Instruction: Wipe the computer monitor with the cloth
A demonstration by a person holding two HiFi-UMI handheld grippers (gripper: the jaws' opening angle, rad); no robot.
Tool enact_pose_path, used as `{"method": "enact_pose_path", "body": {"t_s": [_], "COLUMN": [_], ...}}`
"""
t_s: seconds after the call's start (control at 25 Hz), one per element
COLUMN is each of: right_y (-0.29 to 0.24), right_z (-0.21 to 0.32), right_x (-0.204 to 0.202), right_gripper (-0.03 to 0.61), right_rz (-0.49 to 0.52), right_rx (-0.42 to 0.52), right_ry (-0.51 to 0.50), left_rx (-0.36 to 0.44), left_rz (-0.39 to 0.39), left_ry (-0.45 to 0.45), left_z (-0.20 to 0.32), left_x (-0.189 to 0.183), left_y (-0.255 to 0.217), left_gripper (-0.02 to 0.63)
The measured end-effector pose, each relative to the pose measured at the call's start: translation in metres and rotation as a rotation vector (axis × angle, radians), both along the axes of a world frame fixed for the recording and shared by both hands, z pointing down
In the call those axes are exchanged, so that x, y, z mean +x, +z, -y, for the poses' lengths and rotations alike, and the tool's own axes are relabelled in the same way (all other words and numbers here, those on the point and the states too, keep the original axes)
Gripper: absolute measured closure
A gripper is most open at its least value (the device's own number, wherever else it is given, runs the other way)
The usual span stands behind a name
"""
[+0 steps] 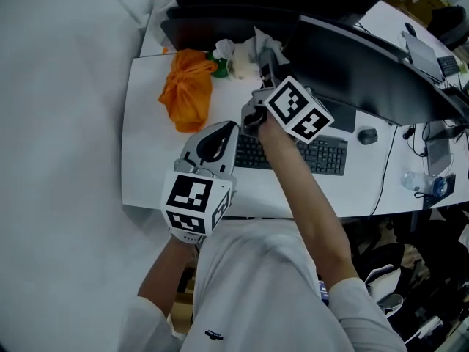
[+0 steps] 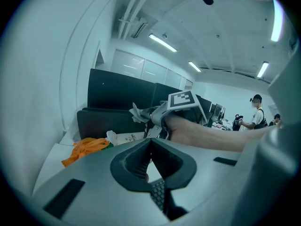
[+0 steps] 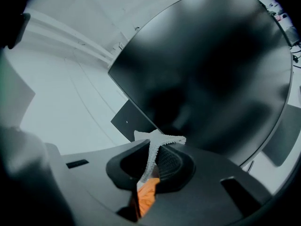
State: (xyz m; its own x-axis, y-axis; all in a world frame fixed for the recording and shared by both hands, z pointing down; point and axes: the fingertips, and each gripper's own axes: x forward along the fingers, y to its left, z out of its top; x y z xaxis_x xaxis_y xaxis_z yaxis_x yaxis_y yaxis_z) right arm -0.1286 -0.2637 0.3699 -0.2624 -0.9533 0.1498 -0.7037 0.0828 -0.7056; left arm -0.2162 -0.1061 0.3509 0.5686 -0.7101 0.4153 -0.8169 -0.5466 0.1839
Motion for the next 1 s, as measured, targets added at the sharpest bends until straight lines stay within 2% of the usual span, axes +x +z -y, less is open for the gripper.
{"method": "enact_pose_path", "body": {"t_s": [1.0], "right_y": [-0.122], "right_z": [-0.001], "right_x": [0.008], "right_gripper": [0.552], "right_rz": [0.216], "right_rx": [0.103], "right_ry": [0.047], "left_rx": [0.087], "left_rz": [-0.004], "left_ry": [0.009], "left_z": [0.003], "left_x": [-0.002], "left_y": [-0.042], "left_gripper": [0.595]}}
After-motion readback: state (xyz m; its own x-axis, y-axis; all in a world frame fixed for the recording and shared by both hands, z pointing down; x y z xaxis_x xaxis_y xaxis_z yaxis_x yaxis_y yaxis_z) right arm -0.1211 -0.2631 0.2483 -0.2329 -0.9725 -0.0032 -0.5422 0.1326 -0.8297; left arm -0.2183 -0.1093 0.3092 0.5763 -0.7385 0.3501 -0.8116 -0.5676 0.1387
